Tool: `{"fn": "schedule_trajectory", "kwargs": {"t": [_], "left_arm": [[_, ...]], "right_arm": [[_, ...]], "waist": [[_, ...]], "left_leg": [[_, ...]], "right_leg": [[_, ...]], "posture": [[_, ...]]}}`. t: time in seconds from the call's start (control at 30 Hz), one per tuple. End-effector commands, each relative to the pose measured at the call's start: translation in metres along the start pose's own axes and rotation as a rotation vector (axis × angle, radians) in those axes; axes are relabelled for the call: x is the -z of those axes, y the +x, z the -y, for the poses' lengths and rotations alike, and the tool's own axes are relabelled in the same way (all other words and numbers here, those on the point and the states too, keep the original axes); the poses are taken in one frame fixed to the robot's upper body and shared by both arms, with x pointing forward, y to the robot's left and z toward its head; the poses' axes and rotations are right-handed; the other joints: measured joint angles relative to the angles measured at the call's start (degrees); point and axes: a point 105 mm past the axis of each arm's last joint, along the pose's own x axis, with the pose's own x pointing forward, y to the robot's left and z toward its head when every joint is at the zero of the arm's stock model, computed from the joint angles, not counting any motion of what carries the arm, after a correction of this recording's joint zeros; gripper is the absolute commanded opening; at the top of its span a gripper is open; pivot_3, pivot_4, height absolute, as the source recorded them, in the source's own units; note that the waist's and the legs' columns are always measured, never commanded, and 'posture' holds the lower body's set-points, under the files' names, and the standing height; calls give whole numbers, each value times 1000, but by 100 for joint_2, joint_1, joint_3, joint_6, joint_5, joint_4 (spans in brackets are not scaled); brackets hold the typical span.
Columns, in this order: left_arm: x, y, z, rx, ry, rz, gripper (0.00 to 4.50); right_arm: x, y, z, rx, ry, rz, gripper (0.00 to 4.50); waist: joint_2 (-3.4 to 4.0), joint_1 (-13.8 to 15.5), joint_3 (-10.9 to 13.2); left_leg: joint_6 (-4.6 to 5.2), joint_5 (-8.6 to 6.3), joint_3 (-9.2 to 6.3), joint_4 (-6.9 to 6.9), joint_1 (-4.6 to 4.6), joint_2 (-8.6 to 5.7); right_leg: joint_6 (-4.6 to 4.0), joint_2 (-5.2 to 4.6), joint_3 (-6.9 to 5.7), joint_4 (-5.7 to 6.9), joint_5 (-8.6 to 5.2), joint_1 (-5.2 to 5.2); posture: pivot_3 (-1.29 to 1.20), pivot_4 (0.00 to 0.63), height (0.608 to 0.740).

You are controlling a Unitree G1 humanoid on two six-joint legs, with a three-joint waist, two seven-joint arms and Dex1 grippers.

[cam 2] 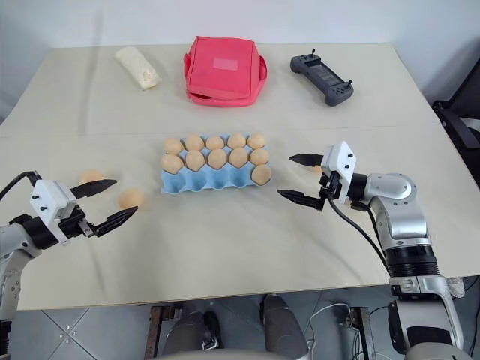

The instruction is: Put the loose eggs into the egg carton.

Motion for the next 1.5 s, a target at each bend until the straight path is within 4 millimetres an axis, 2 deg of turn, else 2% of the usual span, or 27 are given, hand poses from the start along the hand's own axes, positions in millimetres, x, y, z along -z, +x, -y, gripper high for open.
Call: {"fn": "schedule_trajectory", "kwargs": {"t": [0.03,0.17,0.4,0.47,0.57,0.67,0.77,0.93,1.07,1.17,1.37,1.43,1.5], "left_arm": [[-13,9,6,36,-5,59,3970],[-22,26,22,143,5,89,3970],[-30,63,62,335,31,138,3970],[-30,73,75,397,44,144,3970],[-31,82,88,468,44,151,3970],[-32,84,88,488,40,156,3970],[-33,85,84,484,40,157,3970],[-31,83,80,471,50,151,3970],[-31,79,79,448,50,151,3970],[-29,75,76,411,28,152,4015],[-25,70,74,376,23,138,4015],[-24,67,70,354,23,133,4015],[-22,62,65,321,14,126,4015]], "right_arm": [[-12,-20,6,93,-38,15,4500],[-8,-58,10,252,-19,-20,4500],[17,-130,-4,557,59,-116,4500],[25,-144,-10,629,86,-139,4500],[37,-155,-18,679,128,-165,4500],[46,-158,-18,689,155,-187,4500],[52,-156,-9,685,176,-189,4500],[66,-138,14,622,221,-204,4500],[80,-126,24,568,261,-228,4500],[86,-114,32,543,269,-213,3912],[77,-96,36,474,233,-166,1857],[69,-88,34,439,214,-149,1503],[55,-74,30,381,193,-109,1503]], "waist": [[0,15,0],[1,141,1],[1,204,0],[1,190,0],[1,138,0],[1,99,0],[1,96,0],[2,72,0],[2,76,0],[6,76,2],[6,84,2],[6,81,2],[6,74,2]], "left_leg": [[0,0,0,1,0,0],[3,-2,-5,6,-5,-7],[4,-6,-4,25,-1,-5],[4,-6,-5,32,2,-5],[7,-4,-2,40,11,-5],[15,2,-4,41,20,-5],[26,10,-5,42,20,-6],[37,17,-7,48,19,-11],[37,18,-7,47,14,-9],[35,19,-5,47,12,-7],[34,19,-3,48,9,-6],[33,19,-3,50,9,-6],[33,19,-4,51,9,-5]], "right_leg": [[0,0,0,2,0,0],[2,-4,-2,2,1,1],[3,5,3,-3,1,15],[3,5,4,-3,1,23],[9,7,13,-2,6,32],[8,7,22,1,18,35],[5,5,21,0,31,37],[7,-1,23,-2,43,38],[8,0,17,-1,43,36],[7,2,16,-2,43,33],[8,1,13,-3,42,32],[8,1,14,-2,42,33],[8,1,16,-2,42,32]], "posture": [[0,150,740],[0,150,740],[0,150,740],[0,150,740],[0,150,740],[0,150,740],[0,150,740],[0,150,740],[0,150,740],[0,150,740],[0,150,740],[0,150,740],[0,150,740]]}}
